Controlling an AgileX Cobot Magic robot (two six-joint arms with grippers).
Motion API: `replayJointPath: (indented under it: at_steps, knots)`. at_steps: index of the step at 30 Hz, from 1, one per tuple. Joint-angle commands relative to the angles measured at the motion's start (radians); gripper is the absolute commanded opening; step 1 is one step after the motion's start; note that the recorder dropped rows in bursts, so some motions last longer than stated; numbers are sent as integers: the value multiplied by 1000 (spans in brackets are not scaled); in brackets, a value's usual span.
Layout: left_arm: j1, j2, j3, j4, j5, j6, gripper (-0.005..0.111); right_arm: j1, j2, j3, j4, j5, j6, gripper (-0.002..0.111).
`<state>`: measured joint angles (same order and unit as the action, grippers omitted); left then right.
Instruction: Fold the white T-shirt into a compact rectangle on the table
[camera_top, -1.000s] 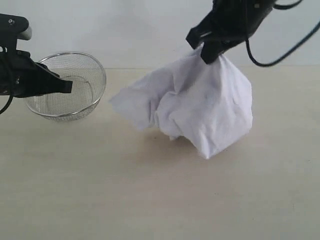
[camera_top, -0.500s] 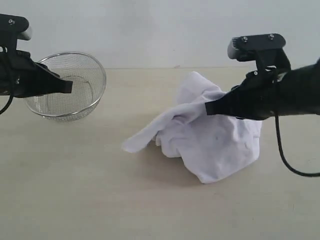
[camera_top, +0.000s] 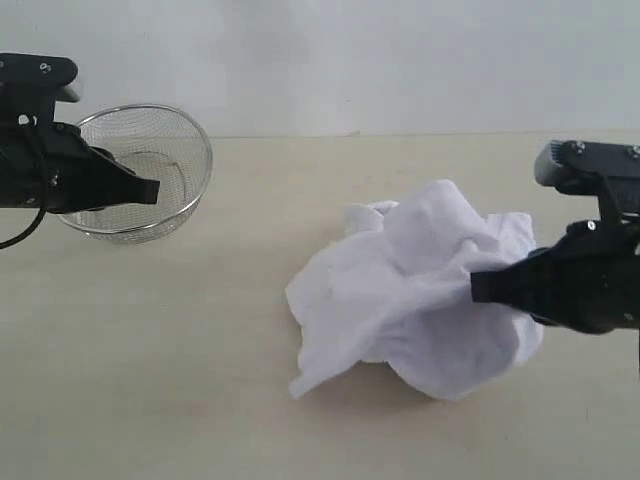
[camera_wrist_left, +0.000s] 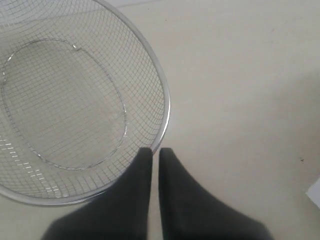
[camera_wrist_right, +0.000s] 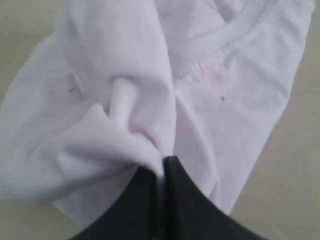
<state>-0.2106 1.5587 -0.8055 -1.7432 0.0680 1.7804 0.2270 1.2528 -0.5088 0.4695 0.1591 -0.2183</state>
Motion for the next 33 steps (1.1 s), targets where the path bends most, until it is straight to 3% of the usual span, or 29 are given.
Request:
replayJointPath:
  at_steps: [1, 5, 7, 11, 13, 15, 33]
  knots:
    - [2, 2, 4, -1, 21, -11, 5, -52, -15, 30, -80, 144, 55, 0]
    - [2, 2, 4, -1, 133, -11, 5, -104, -15, 30, -243, 219, 113, 2]
    - [2, 2, 4, -1, 176, -9, 5, -136, -15, 30, -300, 224, 152, 8]
    - [2, 2, 2, -1, 166, -9, 5, -159, -15, 30, -303, 257, 154, 37]
    - [2, 2, 2, -1, 155, 6, 5, -159, -15, 30, -303, 264, 161, 59]
    - [2, 2, 2, -1, 153, 9, 5, -159, -15, 28, -303, 244, 178, 69]
    - [0, 145, -50, -1, 377, 6, 5, -159, 47, -353, -220, 336, 183, 67]
